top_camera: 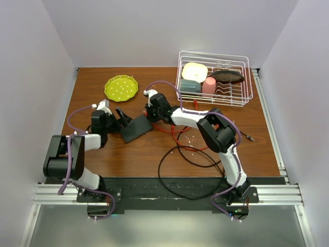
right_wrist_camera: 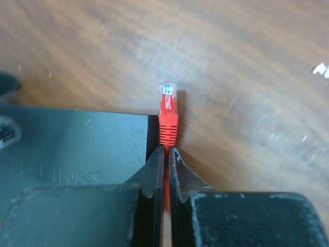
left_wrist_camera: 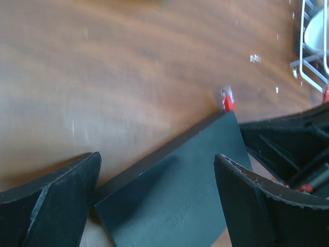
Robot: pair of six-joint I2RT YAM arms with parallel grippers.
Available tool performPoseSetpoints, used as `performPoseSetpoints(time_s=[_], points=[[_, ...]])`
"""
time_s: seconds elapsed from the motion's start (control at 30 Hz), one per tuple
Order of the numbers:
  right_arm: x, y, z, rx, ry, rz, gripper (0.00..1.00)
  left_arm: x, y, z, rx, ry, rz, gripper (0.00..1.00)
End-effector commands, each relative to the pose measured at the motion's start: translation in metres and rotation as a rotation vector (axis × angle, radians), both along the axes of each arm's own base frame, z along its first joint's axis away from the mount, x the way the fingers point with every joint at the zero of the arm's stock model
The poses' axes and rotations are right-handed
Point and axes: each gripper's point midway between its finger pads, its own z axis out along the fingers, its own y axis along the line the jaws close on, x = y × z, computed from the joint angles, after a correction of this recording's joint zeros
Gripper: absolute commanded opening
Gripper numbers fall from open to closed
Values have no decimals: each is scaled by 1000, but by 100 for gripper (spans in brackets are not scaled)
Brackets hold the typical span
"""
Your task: Insert the plug into the switch port
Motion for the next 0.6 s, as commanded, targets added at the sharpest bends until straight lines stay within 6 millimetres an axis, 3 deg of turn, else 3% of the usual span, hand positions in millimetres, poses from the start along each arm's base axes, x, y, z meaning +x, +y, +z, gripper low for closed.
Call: performPoseSetpoints(time_s=[0.0,0.07,0.13,0.2,0.23,0.33,0.43,0.57], points=[[-12,-3,43,3,-78,-22,0,-32,-4,2,-26,49,16,97],[-4,-19,58,-25,-134,-96,0,-31,4,8,-3,26,58,98],[-7,-33,81,-43,-165,-118,0,-18,8,29,19,-26,73,98],[-9,-41,100,-43,-201,-129,0,-12,10,33,36,-15,76,99],[-13,-44,118,-23,-221,-127,0,-1,10,46,48,-43,68,99],[-37,-42,143,15,-227,-9,0,8,20,40,102,16,92,100],[-74,-37,144,39,-183,96,0,10,18,31,106,55,63,100],[-123,-30,124,-3,-157,170,0,1,12,21,104,60,15,100]])
